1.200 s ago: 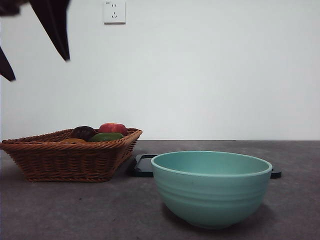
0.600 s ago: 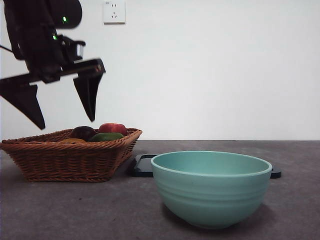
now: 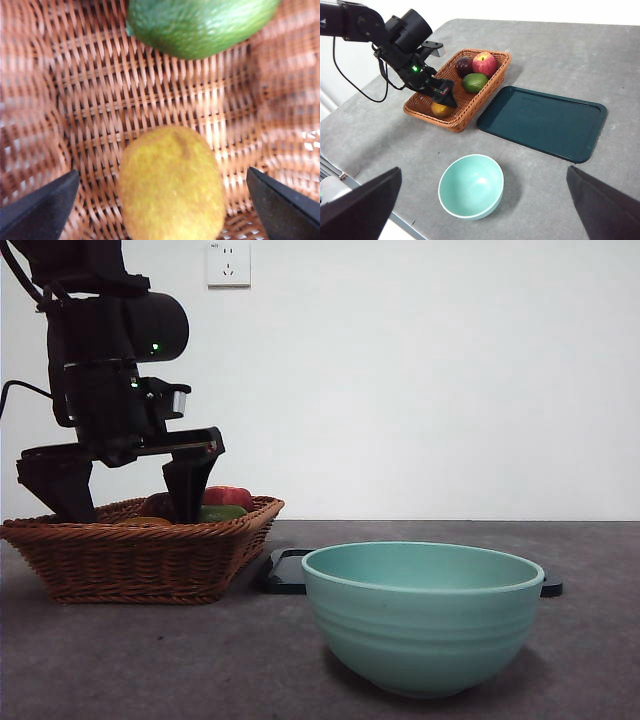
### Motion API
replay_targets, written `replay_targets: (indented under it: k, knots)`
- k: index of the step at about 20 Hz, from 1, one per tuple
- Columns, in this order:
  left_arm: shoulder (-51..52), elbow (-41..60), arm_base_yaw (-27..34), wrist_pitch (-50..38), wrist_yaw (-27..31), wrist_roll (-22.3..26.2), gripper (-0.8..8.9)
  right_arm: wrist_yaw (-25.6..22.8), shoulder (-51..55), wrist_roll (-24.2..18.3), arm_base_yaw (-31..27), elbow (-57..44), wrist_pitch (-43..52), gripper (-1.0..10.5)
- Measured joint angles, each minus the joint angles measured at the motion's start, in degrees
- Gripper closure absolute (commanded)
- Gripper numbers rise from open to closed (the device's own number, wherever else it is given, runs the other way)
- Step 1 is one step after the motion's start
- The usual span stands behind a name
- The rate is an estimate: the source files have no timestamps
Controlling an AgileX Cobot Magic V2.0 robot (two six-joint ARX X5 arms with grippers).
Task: Pick up the wifruite, put it on the bowl, pick up the plate, put it on desk
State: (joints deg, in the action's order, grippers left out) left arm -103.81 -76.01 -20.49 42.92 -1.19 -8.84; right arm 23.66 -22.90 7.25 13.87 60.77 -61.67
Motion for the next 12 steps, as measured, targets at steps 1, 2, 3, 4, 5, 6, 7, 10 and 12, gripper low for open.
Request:
replay_targets:
  k: [1, 2, 3, 4, 5, 6, 7, 10, 12]
  knots:
    - [-0.3, 0.0, 0.0, -0.2, 0.0, 0.3, 2.3, 0.0, 0.0, 0.0, 0.0, 0.0, 0.0, 3.6]
    - [-0.5, 0.0, 0.0, -0.3, 0.0, 0.7, 2.45, 0.0, 0.0, 0.0, 0.0, 0.0, -0.1, 3.6]
    - [-0.9, 0.0, 0.0, -0.3, 0.0, 0.9, 2.95, 0.0, 0.0, 0.0, 0.0, 0.0, -0.1, 3.6]
    - [-1.4, 0.0, 0.0, -0.2, 0.0, 1.1, 3.27, 0.0, 0.0, 0.0, 0.0, 0.0, -0.2, 3.6]
    - [-2.1, 0.0, 0.0, -0.1, 0.0, 1.4, 3.46, 0.0, 0.0, 0.0, 0.0, 0.0, -0.2, 3.6]
    - [-2.6, 0.0, 0.0, 0.1, 0.0, 1.6, 3.97, 0.0, 0.0, 0.0, 0.0, 0.0, -0.2, 3.6]
    - [-2.8, 0.0, 0.0, 0.2, 0.6, 1.9, 4.71, 0.0, 0.0, 0.0, 0.0, 0.0, -0.2, 3.6]
    - [-2.8, -0.6, 0.1, 0.8, 0.4, 1.9, 5.79, 0.0, 0.0, 0.0, 0.0, 0.0, -0.2, 3.6]
    - [-2.9, -2.6, 0.1, 2.6, 0.4, 1.9, 5.78, 0.0, 0.0, 0.0, 0.0, 0.0, -0.2, 3.6]
